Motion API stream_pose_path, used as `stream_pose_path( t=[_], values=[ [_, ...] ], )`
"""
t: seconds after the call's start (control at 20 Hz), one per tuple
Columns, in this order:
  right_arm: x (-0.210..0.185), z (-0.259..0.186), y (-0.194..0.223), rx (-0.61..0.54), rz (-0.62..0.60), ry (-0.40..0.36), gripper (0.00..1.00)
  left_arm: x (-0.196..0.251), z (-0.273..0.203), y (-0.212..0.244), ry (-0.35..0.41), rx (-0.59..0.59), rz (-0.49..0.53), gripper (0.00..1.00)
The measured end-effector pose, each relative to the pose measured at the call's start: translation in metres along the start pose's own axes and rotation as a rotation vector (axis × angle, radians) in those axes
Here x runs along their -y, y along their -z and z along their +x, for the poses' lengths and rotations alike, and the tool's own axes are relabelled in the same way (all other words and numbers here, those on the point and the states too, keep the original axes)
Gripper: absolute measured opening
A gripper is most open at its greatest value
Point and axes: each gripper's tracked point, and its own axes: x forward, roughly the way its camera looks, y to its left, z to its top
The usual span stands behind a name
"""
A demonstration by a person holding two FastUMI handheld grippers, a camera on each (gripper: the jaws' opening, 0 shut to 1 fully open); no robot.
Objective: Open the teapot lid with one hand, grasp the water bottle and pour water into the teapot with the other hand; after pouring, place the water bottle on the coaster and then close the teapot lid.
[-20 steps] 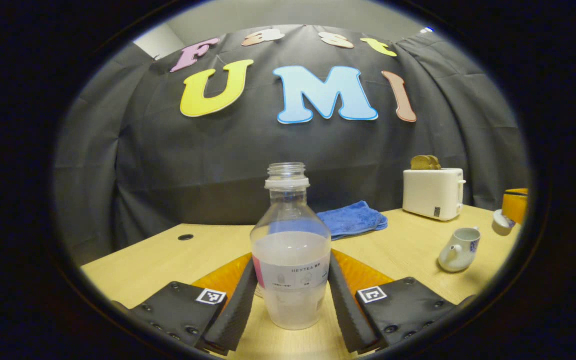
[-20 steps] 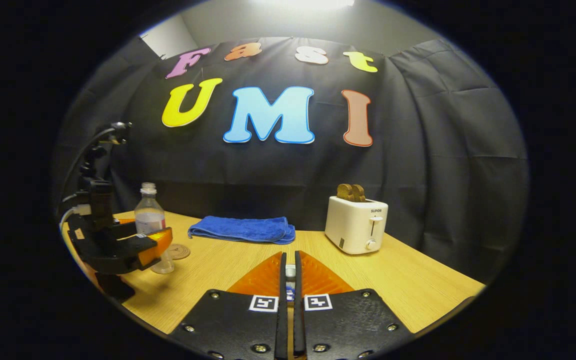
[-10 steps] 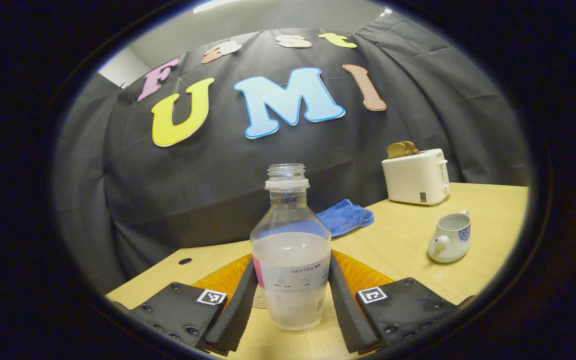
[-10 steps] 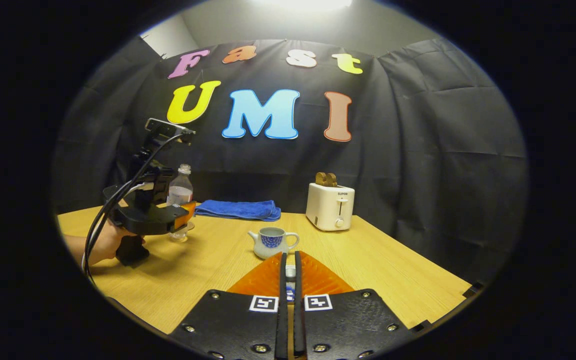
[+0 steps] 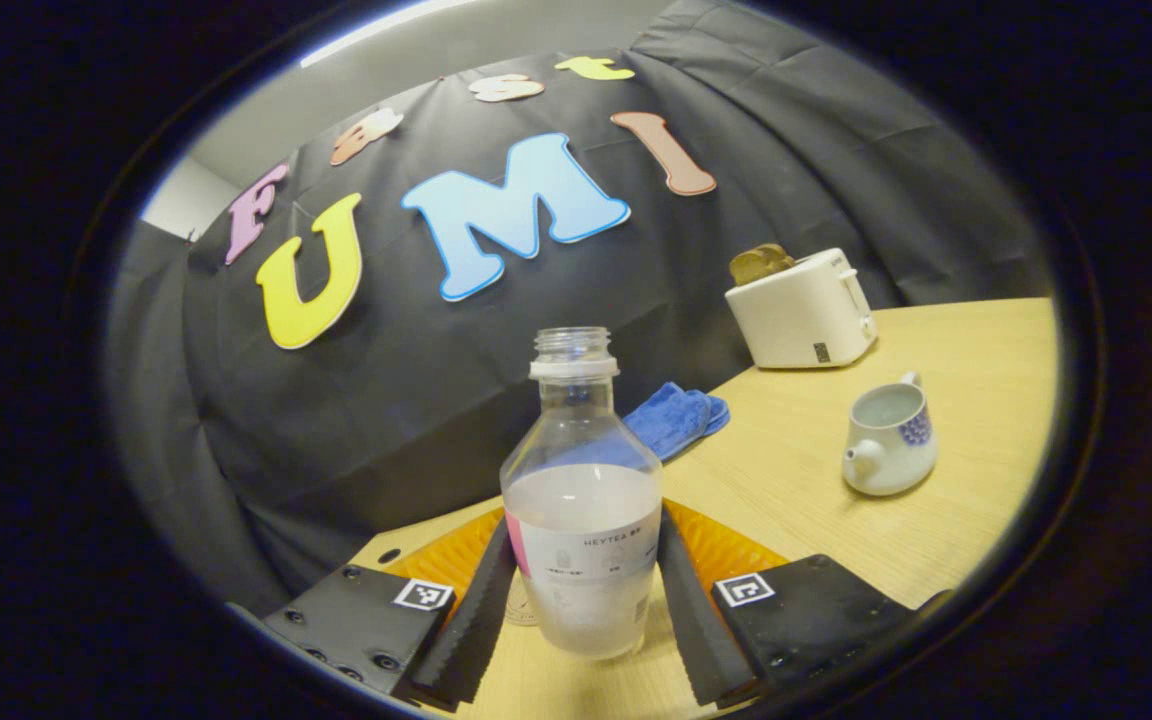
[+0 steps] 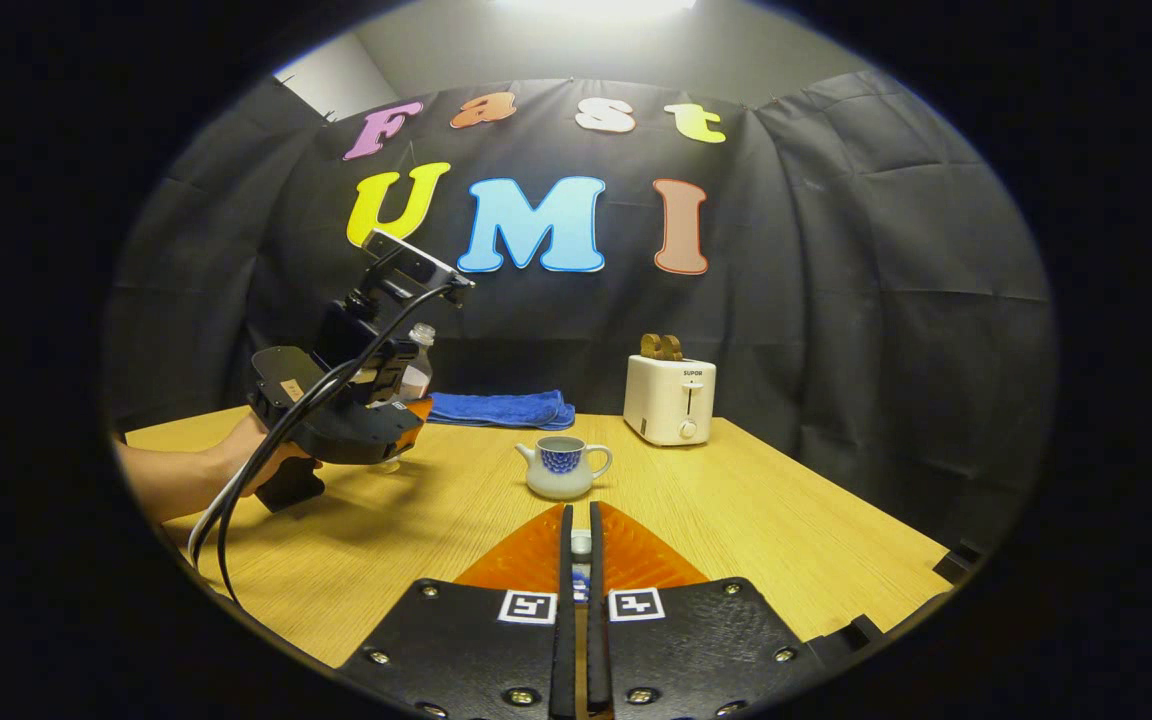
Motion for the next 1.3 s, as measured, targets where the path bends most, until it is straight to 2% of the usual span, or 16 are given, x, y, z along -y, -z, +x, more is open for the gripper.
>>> stream_pose_path(
  t=[0.7, 1.05, 1.3],
  values=[
    [-0.002, -0.005, 0.003, 0.011, 0.004, -0.032, 0.05, 0.053, 0.013, -0.018, 0.032, -0.017, 0.516, 0.86],
    [0.0, -0.006, 0.005, 0.013, 0.002, -0.037, 0.05, 0.072, 0.022, -0.017, 0.055, -0.032, 0.732, 0.86],
    [0.001, -0.004, 0.007, 0.001, 0.006, -0.032, 0.05, 0.087, 0.029, -0.025, 0.07, -0.025, 0.836, 0.86]
  ],
)
